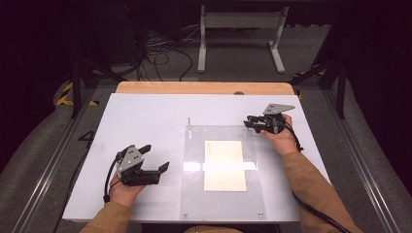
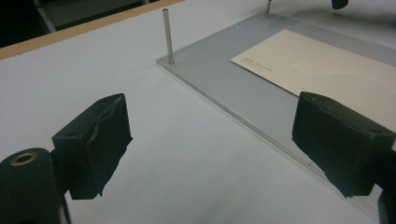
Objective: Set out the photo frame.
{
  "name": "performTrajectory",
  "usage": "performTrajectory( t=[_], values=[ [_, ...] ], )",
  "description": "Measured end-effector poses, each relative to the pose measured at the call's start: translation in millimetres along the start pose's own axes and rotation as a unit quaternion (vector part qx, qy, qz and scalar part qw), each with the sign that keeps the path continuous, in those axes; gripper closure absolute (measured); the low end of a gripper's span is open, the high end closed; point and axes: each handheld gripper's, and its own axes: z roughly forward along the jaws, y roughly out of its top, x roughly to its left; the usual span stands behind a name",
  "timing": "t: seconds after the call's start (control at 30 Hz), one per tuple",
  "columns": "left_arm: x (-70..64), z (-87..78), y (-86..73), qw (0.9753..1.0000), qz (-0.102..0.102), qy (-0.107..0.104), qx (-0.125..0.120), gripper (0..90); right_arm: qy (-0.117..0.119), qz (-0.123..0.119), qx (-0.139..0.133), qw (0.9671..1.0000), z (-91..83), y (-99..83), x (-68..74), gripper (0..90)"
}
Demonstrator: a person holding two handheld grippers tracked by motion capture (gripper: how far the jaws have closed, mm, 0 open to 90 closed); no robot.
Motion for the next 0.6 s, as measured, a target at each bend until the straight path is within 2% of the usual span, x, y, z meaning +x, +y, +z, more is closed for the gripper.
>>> performTrajectory(
  t=[0.03,0.1,0.17,0.3,0.33,0.4,0.47,0.53,0.6],
  values=[
    [0.0,0.0,0.0,1.0000,0.000,0.000,0.000,11.8,0.000,0.000,0.000,1.0000,0.0,0.0,0.0,69.2],
    [-0.4,0.6,-0.3,1.0000,0.001,-0.001,0.002,11.8,-0.013,-0.007,0.003,0.9999,0.8,-1.5,1.4,76.4],
    [-0.9,0.7,-0.1,1.0000,0.000,-0.003,0.001,11.8,-0.023,0.001,0.002,0.9997,1.0,-0.9,2.7,83.8],
    [-2.5,1.1,0.2,1.0000,0.000,-0.005,0.001,11.8,-0.047,0.020,0.018,0.9985,1.7,3.7,7.4,84.7],
    [-2.5,1.2,0.3,1.0000,0.003,-0.004,0.002,11.8,-0.056,0.031,0.027,0.9976,2.1,5.9,9.2,85.0],
    [-2.5,1.4,0.2,1.0000,0.004,-0.004,0.002,11.9,-0.058,0.038,0.029,0.9972,2.4,6.7,9.9,85.0],
    [-3.0,1.2,0.2,1.0000,0.003,-0.004,0.001,11.8,-0.072,0.061,0.039,0.9948,3.4,9.7,12.2,85.2],
    [-3.2,1.0,0.2,1.0000,0.003,-0.005,0.001,11.8,-0.078,0.063,0.041,0.9941,3.9,10.3,13.3,85.3],
    [-3.6,1.3,0.1,1.0000,0.002,-0.007,0.001,11.9,-0.093,0.070,0.040,0.9924,5.7,10.6,16.4,85.4]
  ],
)
